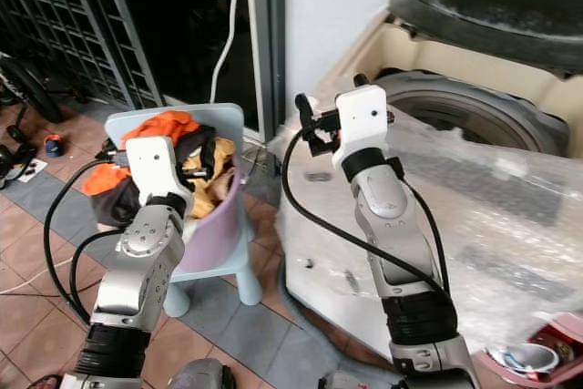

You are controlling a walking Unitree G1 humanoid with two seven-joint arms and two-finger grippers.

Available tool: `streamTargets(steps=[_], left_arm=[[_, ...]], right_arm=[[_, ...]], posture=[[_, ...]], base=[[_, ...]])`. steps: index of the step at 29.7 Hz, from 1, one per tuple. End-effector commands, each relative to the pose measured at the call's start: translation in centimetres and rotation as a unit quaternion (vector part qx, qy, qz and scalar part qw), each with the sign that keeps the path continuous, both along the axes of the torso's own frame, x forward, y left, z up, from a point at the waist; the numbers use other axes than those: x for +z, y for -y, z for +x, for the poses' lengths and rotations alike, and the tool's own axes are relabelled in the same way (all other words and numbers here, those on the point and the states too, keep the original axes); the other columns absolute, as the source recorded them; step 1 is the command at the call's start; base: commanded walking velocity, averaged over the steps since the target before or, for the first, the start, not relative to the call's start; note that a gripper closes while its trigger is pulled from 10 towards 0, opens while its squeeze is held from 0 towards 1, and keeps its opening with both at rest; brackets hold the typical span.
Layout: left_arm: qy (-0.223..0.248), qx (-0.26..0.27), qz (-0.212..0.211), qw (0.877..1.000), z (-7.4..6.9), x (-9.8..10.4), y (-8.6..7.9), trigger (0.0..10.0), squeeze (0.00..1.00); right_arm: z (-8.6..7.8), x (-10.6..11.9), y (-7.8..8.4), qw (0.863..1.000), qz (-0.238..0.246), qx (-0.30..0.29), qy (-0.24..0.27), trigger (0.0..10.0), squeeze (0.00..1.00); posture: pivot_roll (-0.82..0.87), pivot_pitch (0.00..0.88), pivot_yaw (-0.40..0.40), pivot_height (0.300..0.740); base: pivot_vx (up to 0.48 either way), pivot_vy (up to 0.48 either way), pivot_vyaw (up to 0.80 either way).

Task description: Clothes washing

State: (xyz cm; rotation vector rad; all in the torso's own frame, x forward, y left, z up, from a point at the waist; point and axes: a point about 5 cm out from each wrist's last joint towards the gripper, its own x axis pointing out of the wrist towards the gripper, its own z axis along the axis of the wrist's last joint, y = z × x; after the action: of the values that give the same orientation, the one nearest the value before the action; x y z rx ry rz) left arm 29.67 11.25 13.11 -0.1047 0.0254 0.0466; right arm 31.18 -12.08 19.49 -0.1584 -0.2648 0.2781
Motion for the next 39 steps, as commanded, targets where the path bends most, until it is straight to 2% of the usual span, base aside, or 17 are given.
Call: streamTargets(steps=[1, 7, 11, 13, 17, 26, 30, 39], left_arm=[[0.003, 0.004, -0.008, 1.000, -0.1, 0.1, 0.2, 10.0, 0.00], [0.017, 0.002, 0.004, 1.000, -0.1, 0.4, 0.3, 10.0, 0.00], [0.025, 0.000, 0.008, 1.000, -0.1, 0.7, 0.3, 10.0, 0.00], [0.027, 0.024, 0.022, 0.999, 0.0, 0.7, -0.2, 10.0, 0.00], [0.028, 0.023, 0.014, 0.999, 0.0, 0.8, -0.4, 10.0, 0.00], [0.020, 0.040, 0.019, 0.999, -0.1, 0.4, -1.7, 10.0, 0.00], [0.017, 0.036, 0.011, 0.999, -0.2, 0.1, -1.5, 10.0, 0.00], [0.015, 0.034, 0.008, 0.999, -0.3, 0.1, -1.4, 10.0, 0.00]], right_arm=[[-0.1, 0.6, -0.3, 1.000, -0.005, 0.009, 0.013, 10.0, 0.00], [-0.1, 0.6, -0.5, 1.000, -0.003, 0.014, 0.015, 10.0, 0.00], [-0.2, 0.6, -0.4, 1.000, -0.005, 0.017, 0.015, 10.0, 0.00], [-0.2, 0.4, -0.3, 1.000, -0.004, 0.017, 0.011, 10.0, 0.00], [-0.3, 0.2, -0.3, 1.000, -0.004, 0.018, 0.009, 10.0, 0.00], [-0.5, -1.7, -0.5, 1.000, -0.004, 0.019, -0.025, 10.0, 0.00], [-0.5, -1.8, -0.5, 0.999, -0.005, 0.022, -0.028, 10.0, 0.00], [-0.2, -1.9, -0.4, 0.999, -0.006, 0.019, -0.035, 10.0, 0.00]], posture=[[-0.03, 0.000, 0.036, 0.740], [-0.03, 0.000, 0.044, 0.740], [-0.03, 0.000, 0.047, 0.740], [-0.03, 0.000, 0.048, 0.740], [-0.03, 0.000, 0.048, 0.740], [-0.02, 0.004, 0.051, 0.740], [-0.02, 0.004, 0.051, 0.740], [-0.02, 0.011, 0.044, 0.740]], base=[[0.000, 0.480, 0.00], [0.000, 0.409, 0.44], [0.000, 0.000, 0.80], [0.000, 0.000, 0.80], [0.000, 0.000, 0.80], [0.000, 0.000, 0.78], [0.221, 0.000, 0.45], [0.334, 0.000, 0.00]])
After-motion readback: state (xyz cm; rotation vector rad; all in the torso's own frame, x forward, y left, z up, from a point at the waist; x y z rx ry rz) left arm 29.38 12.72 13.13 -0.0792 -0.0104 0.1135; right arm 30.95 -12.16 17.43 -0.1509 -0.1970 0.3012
